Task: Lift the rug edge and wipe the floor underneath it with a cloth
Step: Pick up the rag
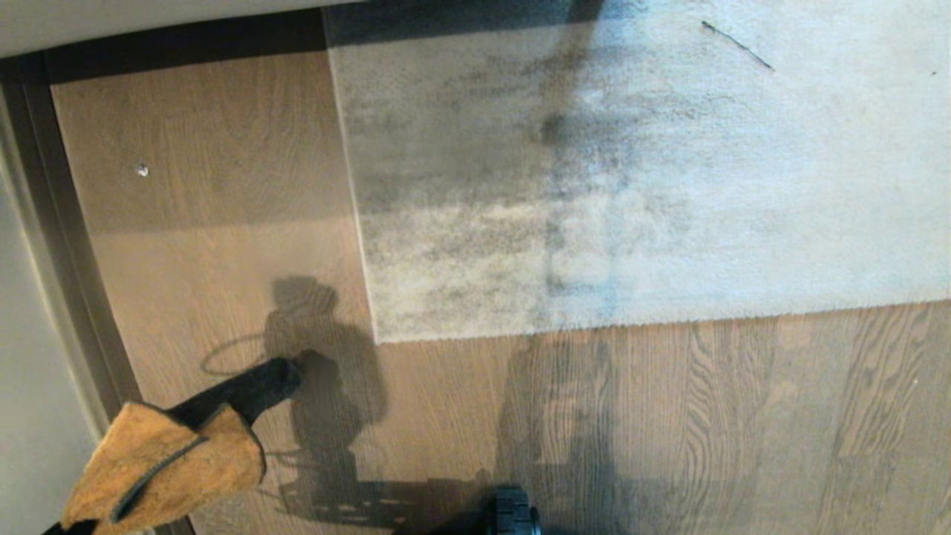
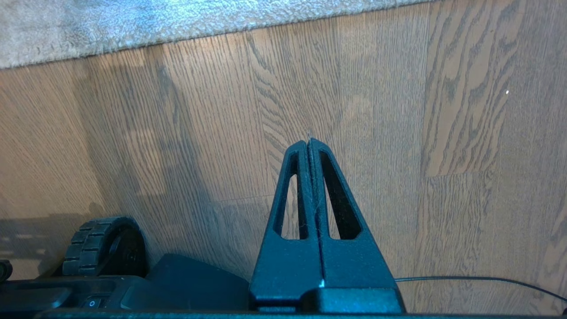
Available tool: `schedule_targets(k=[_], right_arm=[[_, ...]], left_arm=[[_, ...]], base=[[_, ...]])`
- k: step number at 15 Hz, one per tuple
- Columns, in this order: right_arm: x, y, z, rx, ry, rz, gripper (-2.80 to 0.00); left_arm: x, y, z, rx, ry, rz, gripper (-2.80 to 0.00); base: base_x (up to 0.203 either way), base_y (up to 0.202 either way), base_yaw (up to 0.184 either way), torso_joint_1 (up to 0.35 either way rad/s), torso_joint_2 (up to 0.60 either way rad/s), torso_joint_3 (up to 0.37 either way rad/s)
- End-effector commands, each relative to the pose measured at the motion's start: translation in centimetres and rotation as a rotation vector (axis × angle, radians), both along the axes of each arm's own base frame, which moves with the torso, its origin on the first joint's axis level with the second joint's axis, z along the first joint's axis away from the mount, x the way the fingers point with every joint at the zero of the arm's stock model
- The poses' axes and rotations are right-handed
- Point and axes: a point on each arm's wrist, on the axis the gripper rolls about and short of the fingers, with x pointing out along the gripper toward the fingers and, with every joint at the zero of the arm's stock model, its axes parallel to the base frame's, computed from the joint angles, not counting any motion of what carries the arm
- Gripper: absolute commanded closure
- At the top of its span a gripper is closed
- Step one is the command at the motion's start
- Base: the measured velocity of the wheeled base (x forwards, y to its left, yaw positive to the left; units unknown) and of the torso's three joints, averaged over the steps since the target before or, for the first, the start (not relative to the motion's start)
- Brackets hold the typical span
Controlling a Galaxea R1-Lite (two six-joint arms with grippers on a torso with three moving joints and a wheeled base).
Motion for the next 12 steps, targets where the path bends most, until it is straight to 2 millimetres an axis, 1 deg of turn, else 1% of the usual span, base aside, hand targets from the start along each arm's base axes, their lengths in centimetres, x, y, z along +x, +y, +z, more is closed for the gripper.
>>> schedule_targets(k=[1,4,7,12], right_arm=[[0.0,0.0,0.0,0.0,-0.001,0.0,0.0],[0.0,0.0,0.0,0.0,-0.001,0.0,0.0],[0.0,0.0,0.0,0.0,-0.001,0.0,0.0],[0.0,0.0,0.0,0.0,-0.001,0.0,0.0]], left_arm=[[-1.6,0.0,-0.5,0.006,-0.079,-0.014,0.0],[-2.8,0.0,-1.6,0.008,-0.098,-0.019,0.0],[-3.5,-0.1,-2.2,0.01,-0.129,-0.035,0.0],[-4.2,-0.1,-2.5,0.015,-0.207,-0.044,0.0]], base=[[0.0,0.0,0.0,0.0,0.0,0.0],[0.0,0.0,0.0,0.0,0.0,0.0],[0.0,0.0,0.0,0.0,0.0,0.0],[0.0,0.0,0.0,0.0,0.0,0.0]])
